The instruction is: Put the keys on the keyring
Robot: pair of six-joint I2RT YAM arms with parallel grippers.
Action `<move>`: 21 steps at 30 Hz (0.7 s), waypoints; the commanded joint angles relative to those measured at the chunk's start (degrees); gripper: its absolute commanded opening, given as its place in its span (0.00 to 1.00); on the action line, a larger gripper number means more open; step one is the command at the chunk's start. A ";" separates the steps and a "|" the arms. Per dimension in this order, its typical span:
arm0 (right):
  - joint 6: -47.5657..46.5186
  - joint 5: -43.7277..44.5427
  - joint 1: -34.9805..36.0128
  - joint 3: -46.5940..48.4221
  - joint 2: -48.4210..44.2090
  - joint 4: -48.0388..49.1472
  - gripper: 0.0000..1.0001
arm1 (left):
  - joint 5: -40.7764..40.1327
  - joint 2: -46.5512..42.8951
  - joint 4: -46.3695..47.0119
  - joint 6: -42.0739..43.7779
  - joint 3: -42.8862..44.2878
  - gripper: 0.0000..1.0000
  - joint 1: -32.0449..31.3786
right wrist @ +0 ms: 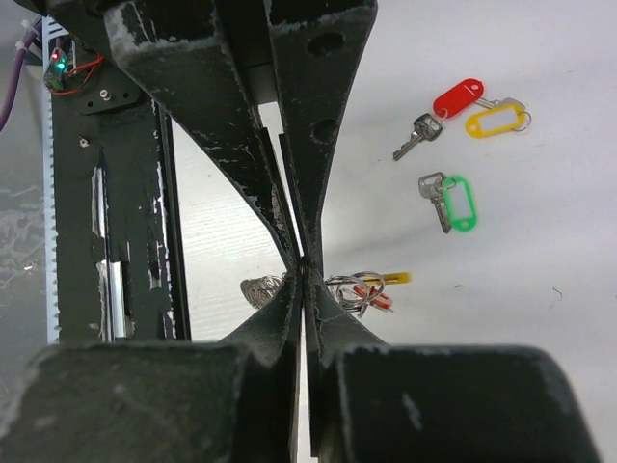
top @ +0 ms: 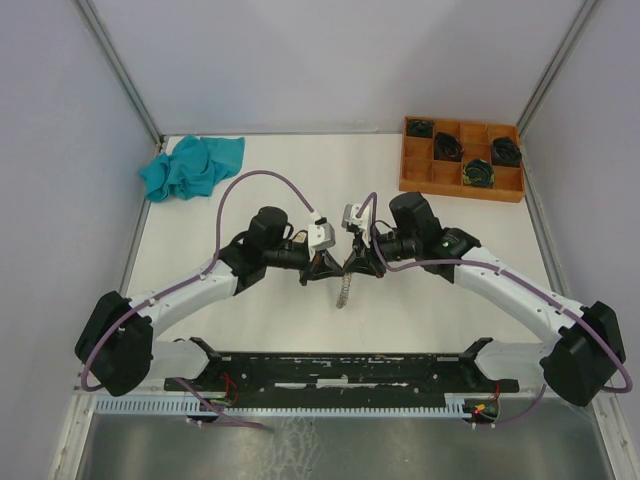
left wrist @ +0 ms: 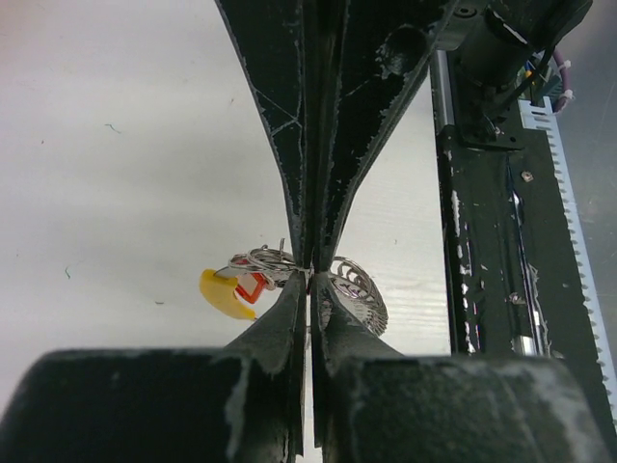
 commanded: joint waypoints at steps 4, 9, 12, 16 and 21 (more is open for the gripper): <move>0.13 3.95 0.25 0.10 -5.75 3.73 0.27 | -3.38 -4.12 3.66 3.47 -0.65 0.03 -0.24; -0.06 8.39 -0.51 -4.01 -10.56 4.68 0.33 | -7.88 -7.53 4.74 6.82 -2.89 0.03 -0.48; -1.25 9.89 -1.10 -5.34 -11.39 3.70 0.34 | -10.07 -9.31 4.96 9.42 -4.04 0.03 -0.84; -2.75 8.55 -1.14 -6.35 -11.08 4.01 0.34 | -13.39 -11.45 5.61 13.83 -5.79 0.03 -1.75; -2.22 7.45 -1.02 -7.72 -10.97 6.93 0.44 | -18.81 -14.16 4.97 21.65 -7.04 0.03 -3.70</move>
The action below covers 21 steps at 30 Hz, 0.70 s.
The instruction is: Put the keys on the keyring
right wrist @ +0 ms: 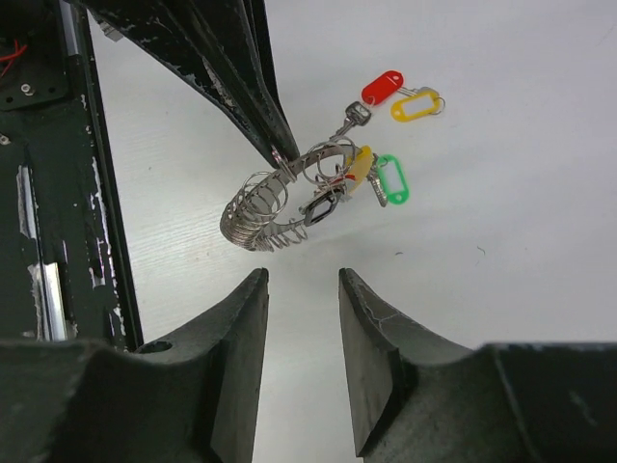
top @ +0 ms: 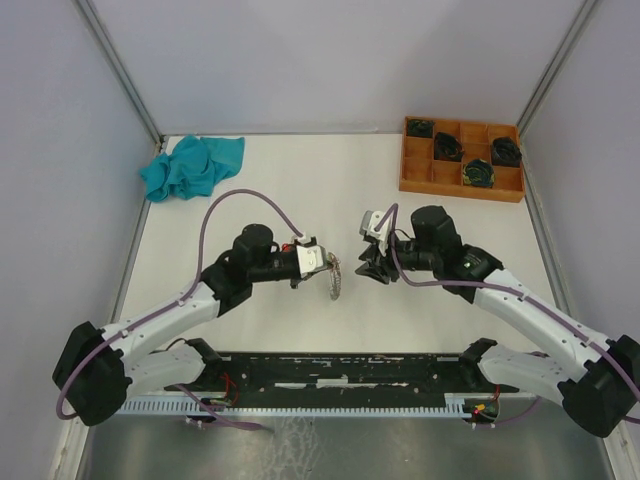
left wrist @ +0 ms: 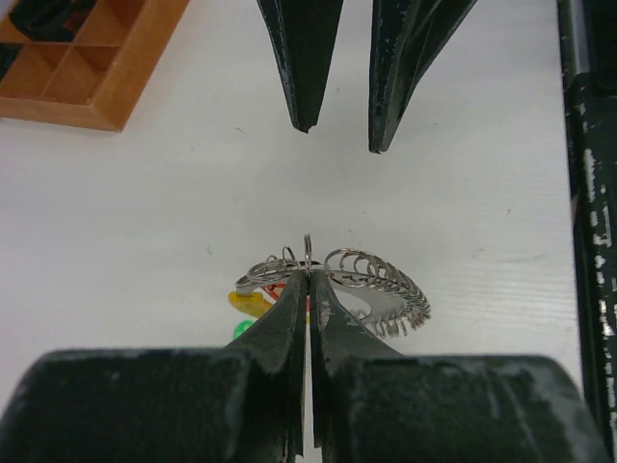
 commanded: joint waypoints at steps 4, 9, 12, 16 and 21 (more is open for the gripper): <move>-1.32 -1.47 -0.14 -1.37 0.10 6.74 0.49 | -9.30 -3.10 2.40 15.35 -0.76 0.03 -3.87; -4.66 -4.61 -0.08 -0.59 2.58 6.96 0.49 | -10.60 -2.79 2.42 16.59 -1.44 0.03 -4.99; -6.54 -5.81 -0.04 0.67 4.45 6.33 0.49 | -10.87 -2.80 2.45 16.14 -1.49 0.03 -5.20; -11.69 -8.55 0.05 -0.04 5.15 7.37 0.48 | -10.24 -2.54 2.46 15.66 -1.89 0.03 -5.73; -16.28 -12.03 0.11 -0.43 5.02 8.28 0.48 | -10.07 -2.21 0.67 15.15 -1.06 0.03 -6.37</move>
